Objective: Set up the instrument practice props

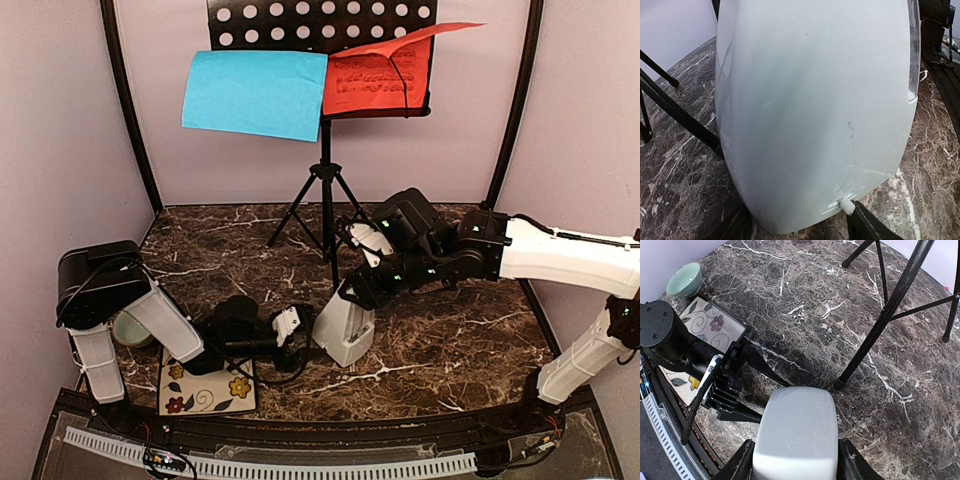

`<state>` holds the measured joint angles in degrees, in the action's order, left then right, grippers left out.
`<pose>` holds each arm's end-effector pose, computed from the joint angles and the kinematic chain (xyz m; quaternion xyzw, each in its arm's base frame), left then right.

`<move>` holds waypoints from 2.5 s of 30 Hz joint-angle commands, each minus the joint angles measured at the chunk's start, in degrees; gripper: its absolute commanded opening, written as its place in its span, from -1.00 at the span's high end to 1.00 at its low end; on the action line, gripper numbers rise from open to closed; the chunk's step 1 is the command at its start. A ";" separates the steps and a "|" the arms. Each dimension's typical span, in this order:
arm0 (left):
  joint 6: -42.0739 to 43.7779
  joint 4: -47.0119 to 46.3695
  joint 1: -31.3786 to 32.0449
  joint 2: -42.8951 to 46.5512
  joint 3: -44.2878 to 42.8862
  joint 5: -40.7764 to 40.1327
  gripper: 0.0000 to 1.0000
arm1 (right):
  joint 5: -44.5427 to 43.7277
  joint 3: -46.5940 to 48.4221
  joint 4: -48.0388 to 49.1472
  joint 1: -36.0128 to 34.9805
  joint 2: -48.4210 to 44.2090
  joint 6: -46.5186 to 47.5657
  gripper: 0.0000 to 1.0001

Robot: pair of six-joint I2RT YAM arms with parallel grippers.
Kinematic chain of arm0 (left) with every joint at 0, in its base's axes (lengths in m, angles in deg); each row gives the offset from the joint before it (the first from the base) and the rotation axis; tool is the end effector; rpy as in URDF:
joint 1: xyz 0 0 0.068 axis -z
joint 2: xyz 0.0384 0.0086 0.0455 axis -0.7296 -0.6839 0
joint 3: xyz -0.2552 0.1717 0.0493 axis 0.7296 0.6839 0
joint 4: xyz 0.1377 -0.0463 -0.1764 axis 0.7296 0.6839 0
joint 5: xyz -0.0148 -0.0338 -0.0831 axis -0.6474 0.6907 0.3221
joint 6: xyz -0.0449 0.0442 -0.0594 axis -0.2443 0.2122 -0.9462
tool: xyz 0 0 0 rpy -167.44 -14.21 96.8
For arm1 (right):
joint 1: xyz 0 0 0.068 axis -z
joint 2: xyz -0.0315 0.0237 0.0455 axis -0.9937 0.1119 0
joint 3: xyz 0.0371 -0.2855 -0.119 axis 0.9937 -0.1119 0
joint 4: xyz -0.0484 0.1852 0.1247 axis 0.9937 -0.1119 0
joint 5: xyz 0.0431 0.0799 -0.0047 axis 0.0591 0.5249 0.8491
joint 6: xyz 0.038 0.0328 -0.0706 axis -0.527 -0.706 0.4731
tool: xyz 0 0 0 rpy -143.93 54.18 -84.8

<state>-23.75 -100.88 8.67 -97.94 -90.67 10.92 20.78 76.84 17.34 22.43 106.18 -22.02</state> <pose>0.1888 -0.3050 0.1736 0.4915 0.6214 -0.3092 0.5261 0.1555 0.2668 0.3322 -0.3465 0.8514 0.2041 0.3368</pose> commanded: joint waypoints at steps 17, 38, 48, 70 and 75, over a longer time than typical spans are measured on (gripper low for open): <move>-4.20 1.60 0.33 6.42 3.31 -14.01 -0.86 | -19.20 8.85 4.64 0.34 8.42 -15.01 0.59; -3.52 4.90 -0.51 11.19 4.54 -16.22 -0.88 | -5.56 0.40 20.49 -3.65 5.93 -21.26 -0.27; -6.86 5.90 -0.68 13.46 5.82 -13.98 -0.86 | -1.25 -10.78 25.78 5.08 -9.15 -21.32 -0.74; -25.21 5.16 -1.28 7.23 1.41 -4.11 -0.13 | 22.14 -40.69 50.83 17.36 3.28 -21.49 0.43; -26.60 5.59 -1.84 6.14 -0.12 -4.95 -0.10 | 24.76 -38.82 55.52 13.35 9.58 -22.77 0.52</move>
<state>-47.84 -93.56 7.62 -91.47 -89.05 5.34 41.79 36.38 64.68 38.85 112.65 -43.90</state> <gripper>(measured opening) 0.557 0.243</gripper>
